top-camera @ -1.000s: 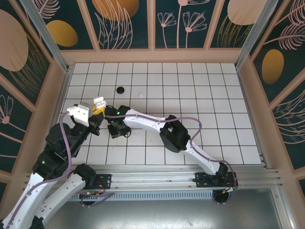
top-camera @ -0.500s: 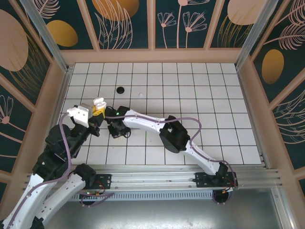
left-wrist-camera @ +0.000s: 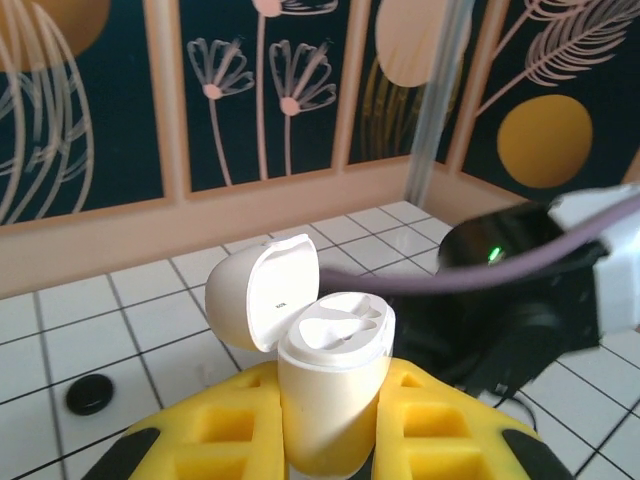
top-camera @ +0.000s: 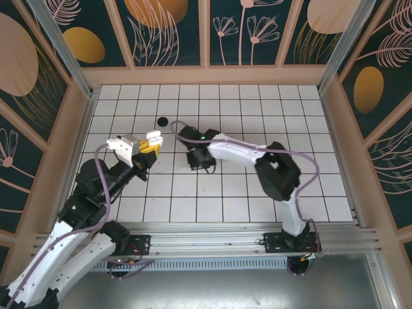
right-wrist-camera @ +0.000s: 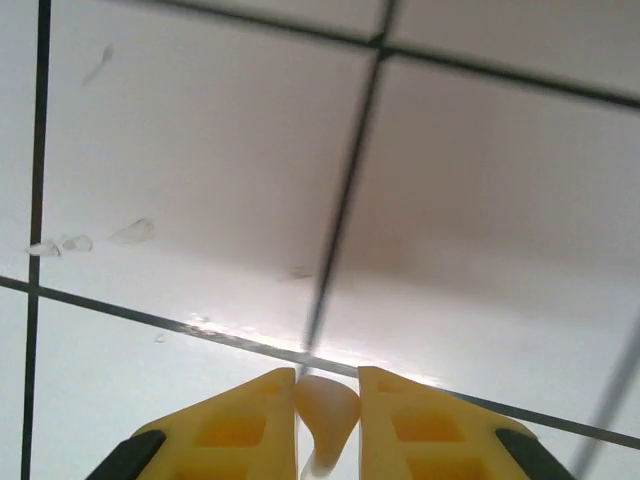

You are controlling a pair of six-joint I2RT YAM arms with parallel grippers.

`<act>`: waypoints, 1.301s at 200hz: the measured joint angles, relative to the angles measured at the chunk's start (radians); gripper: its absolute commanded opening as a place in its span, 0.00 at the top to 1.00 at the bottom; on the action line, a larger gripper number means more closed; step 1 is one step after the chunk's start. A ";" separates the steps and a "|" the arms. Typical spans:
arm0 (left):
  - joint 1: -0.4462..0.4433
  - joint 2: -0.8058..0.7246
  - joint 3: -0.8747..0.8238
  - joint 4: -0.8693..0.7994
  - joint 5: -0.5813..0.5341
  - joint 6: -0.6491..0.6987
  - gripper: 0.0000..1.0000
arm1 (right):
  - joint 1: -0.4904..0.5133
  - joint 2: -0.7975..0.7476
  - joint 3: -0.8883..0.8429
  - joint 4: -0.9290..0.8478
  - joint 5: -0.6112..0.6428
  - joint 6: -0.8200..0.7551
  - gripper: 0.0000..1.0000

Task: Insert wireless bluetooth earbuds into charging case

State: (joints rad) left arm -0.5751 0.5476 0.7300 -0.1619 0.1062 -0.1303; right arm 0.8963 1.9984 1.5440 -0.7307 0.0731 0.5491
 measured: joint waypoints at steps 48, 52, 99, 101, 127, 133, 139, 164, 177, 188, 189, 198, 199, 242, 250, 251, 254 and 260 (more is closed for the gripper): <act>0.000 0.122 -0.063 0.185 0.163 -0.016 1.00 | -0.092 -0.301 -0.212 0.148 0.021 -0.037 0.84; 0.000 0.134 -0.069 0.205 0.180 -0.016 1.00 | -0.100 -0.325 -0.227 0.158 0.024 -0.043 0.84; 0.000 0.274 -0.097 0.393 0.320 -0.017 1.00 | -0.189 -0.550 -0.335 0.247 0.031 -0.111 0.88; 0.000 0.278 -0.097 0.397 0.323 -0.018 1.00 | -0.190 -0.559 -0.338 0.251 0.031 -0.116 0.88; 0.000 0.357 -0.099 0.504 0.363 -0.039 1.00 | -0.195 -0.678 -0.383 0.323 0.018 -0.178 0.90; 0.000 0.379 -0.099 0.528 0.372 -0.045 1.00 | -0.194 -0.707 -0.393 0.340 0.010 -0.193 0.90; 0.000 0.398 -0.099 0.549 0.383 -0.051 1.00 | -0.194 -0.734 -0.401 0.354 0.003 -0.206 0.90; 0.000 0.474 -0.100 0.639 0.418 -0.076 1.00 | -0.195 -0.827 -0.426 0.418 -0.025 -0.257 0.90; 0.000 0.507 -0.100 0.684 0.438 -0.085 1.00 | -0.194 -0.867 -0.440 0.451 -0.051 -0.280 0.90; -0.001 0.534 -0.100 0.715 0.455 -0.093 1.00 | -0.194 -0.893 -0.449 0.470 -0.076 -0.296 0.89; -0.001 0.535 -0.100 0.717 0.455 -0.093 1.00 | -0.194 -0.895 -0.449 0.470 -0.077 -0.298 0.89; -0.002 0.557 -0.100 0.742 0.468 -0.097 1.00 | -0.194 -0.908 -0.450 0.484 -0.102 -0.312 0.89; -0.002 0.559 -0.100 0.744 0.469 -0.097 1.00 | -0.195 -0.909 -0.450 0.485 -0.103 -0.313 0.89; -0.023 0.628 -0.099 0.796 0.503 -0.101 1.00 | -0.192 -0.917 -0.450 0.533 -0.221 -0.361 0.88; -0.027 0.634 -0.099 0.800 0.510 -0.101 1.00 | -0.188 -0.917 -0.450 0.543 -0.245 -0.370 0.88; -0.027 0.635 -0.099 0.800 0.510 -0.101 1.00 | -0.187 -0.917 -0.450 0.544 -0.247 -0.371 0.88; -0.028 0.637 -0.099 0.802 0.513 -0.101 1.00 | -0.186 -0.917 -0.450 0.549 -0.256 -0.377 0.89; -0.031 0.640 -0.098 0.803 0.516 -0.100 1.00 | -0.181 -0.917 -0.450 0.557 -0.271 -0.386 0.89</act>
State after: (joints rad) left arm -0.6060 1.1877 0.6315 0.6415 0.6220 -0.2306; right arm 0.7155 1.0809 1.0939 -0.1734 -0.1982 0.1627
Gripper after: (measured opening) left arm 0.179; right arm 0.118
